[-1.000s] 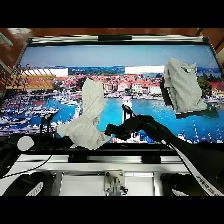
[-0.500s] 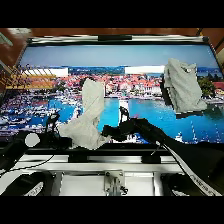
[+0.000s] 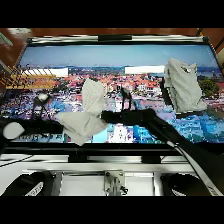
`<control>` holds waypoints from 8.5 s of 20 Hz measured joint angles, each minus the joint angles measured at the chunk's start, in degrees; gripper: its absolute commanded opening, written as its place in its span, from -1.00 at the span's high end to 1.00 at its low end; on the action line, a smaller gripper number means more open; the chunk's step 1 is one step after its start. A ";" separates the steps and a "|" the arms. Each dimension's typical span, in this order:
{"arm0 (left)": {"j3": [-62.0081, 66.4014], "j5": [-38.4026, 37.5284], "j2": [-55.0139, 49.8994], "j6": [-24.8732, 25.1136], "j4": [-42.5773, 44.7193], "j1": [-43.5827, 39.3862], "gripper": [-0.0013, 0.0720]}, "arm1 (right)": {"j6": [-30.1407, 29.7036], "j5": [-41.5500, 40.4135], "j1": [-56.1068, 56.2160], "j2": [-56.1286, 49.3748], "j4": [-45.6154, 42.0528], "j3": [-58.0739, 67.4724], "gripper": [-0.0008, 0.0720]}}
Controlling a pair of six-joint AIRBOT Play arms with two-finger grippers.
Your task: Fold the shirts.
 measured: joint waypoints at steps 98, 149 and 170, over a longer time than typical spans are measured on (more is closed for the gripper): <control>54.21 -11.78 7.76 7.93 12.87 0.04 0.87 | -5.84 -40.63 -17.00 22.60 -34.49 42.21 0.74; -6.29 -2.69 -27.93 22.62 -21.84 44.68 -0.67 | -22.93 -46.82 -41.05 -12.13 -13.14 19.58 -0.71; -4.04 -6.38 -27.74 28.50 -25.53 41.46 0.87 | -21.00 -41.40 -44.17 -12.63 -2.91 -3.26 -0.71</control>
